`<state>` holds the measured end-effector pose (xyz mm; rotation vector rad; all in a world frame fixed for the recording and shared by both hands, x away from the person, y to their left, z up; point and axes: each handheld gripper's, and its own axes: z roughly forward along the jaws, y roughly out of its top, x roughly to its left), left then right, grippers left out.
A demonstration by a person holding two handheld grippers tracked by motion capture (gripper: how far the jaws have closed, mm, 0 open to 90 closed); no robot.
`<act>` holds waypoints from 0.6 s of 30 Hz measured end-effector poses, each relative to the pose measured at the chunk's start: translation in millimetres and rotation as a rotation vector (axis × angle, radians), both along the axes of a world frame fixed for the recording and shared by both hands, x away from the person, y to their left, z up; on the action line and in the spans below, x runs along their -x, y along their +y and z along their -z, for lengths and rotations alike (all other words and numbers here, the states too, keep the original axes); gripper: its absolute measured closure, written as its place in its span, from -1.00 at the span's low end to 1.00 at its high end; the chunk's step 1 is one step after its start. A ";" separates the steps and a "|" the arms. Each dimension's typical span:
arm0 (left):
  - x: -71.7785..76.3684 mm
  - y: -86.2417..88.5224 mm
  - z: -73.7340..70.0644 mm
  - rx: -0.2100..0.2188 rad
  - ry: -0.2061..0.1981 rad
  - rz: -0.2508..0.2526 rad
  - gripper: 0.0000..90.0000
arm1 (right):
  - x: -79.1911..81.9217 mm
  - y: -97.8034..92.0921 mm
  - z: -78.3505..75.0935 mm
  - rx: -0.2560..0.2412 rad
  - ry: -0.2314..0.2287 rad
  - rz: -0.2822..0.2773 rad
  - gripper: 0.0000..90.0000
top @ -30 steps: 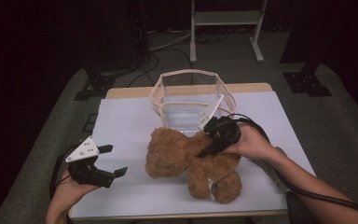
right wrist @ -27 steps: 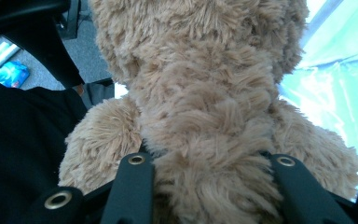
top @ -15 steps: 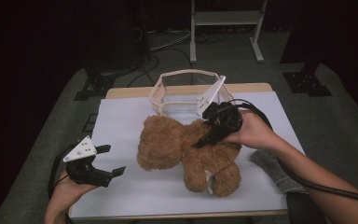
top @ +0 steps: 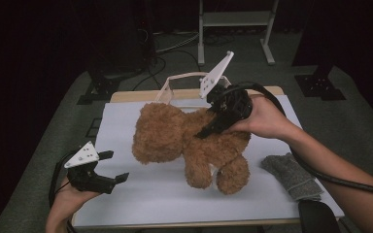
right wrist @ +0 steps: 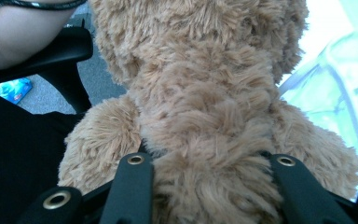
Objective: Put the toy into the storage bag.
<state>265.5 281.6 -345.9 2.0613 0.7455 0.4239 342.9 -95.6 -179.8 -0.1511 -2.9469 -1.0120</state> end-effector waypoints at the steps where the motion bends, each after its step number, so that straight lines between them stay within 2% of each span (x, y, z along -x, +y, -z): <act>1: 0.0 0.2 0.2 0.003 0.000 -0.001 -0.84 | 0.4 0.7 -4.7 -0.004 -0.005 -0.002 0.44; 10: 0.2 1.2 -0.2 0.007 -0.001 -0.001 -0.84 | -2.7 7.6 -43.5 -0.018 -0.024 -0.007 0.44; 18: -1.0 -0.3 1.3 0.003 0.005 0.004 -0.84 | -18.0 7.1 -68.9 -0.042 -0.016 0.012 0.44</act>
